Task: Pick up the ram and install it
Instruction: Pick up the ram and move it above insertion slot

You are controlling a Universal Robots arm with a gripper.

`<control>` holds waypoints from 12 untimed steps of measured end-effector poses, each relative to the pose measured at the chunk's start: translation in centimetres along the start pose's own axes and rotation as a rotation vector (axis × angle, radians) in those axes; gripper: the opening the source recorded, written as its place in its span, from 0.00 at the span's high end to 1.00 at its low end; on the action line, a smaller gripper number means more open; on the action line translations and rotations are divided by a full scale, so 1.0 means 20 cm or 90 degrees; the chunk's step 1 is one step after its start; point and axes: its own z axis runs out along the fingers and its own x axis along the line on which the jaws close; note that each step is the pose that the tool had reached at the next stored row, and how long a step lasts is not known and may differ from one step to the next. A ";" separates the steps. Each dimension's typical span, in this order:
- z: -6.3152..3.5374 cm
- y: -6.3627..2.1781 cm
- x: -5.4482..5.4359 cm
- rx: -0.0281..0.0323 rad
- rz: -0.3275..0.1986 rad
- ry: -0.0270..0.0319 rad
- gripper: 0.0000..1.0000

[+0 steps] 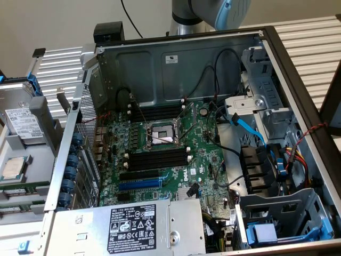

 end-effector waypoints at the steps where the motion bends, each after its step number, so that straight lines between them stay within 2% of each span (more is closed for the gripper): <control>1: 0.001 0.000 0.00 0.0000 -0.003 0.0002 0.90; 4: 0.013 -0.005 0.00 0.0007 -0.012 0.0002 0.90; 7: 0.026 -0.008 0.01 0.0043 -0.020 -0.0004 0.90; 12: 0.051 -0.033 0.00 0.0051 -0.031 0.0014 0.90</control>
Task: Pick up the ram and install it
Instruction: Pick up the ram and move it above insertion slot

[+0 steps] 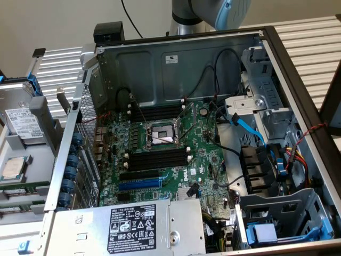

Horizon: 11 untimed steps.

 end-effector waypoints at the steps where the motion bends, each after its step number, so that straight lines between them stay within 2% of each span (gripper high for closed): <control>1: 0.005 -0.001 0.00 0.0002 -0.005 0.0001 0.90; 7: 0.023 -0.002 0.00 0.0005 -0.069 0.0015 0.90; 11: 0.035 -0.003 0.00 0.0022 -0.082 0.0015 0.90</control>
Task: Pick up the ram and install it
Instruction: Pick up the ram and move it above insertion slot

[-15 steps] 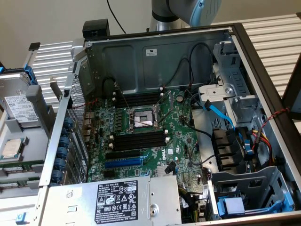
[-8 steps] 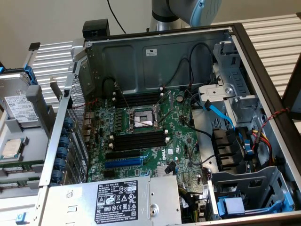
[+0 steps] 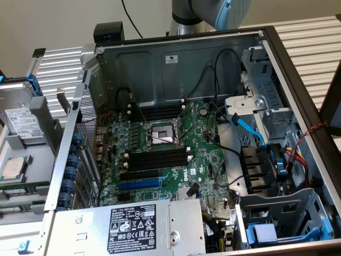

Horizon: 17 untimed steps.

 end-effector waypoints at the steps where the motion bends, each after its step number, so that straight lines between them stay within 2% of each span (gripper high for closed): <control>1: 0.003 0.000 0.00 0.0001 -0.002 0.0001 0.89; 2: 0.007 0.000 0.00 0.0002 -0.005 0.0001 0.89; 5: 0.017 0.000 0.00 0.0002 -0.012 0.0002 0.70; 7: 0.029 -0.001 0.00 0.0002 -0.015 0.0004 0.70; 8: 0.039 -0.002 0.00 0.0003 -0.017 0.0003 0.64; 17: 0.111 -0.014 0.04 0.0004 -0.032 0.0006 0.64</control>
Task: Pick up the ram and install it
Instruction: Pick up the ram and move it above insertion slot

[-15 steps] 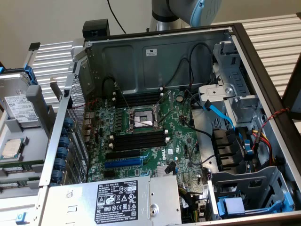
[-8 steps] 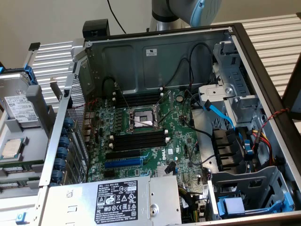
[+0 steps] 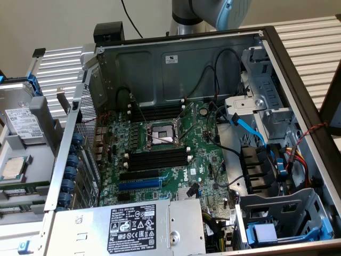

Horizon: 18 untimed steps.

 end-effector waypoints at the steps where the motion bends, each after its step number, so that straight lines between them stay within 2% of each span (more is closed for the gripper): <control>1: 0.009 -0.004 0.00 -0.0001 -0.002 0.0001 0.64; 9: 0.081 -0.018 0.01 0.0000 -0.015 0.0004 0.64; 11: 0.099 -0.020 0.02 0.0000 -0.018 0.0004 0.62; 12: 0.108 -0.024 0.02 -0.0001 -0.019 0.0004 0.56; 18: 0.163 -0.044 0.04 -0.0007 -0.022 0.0005 0.56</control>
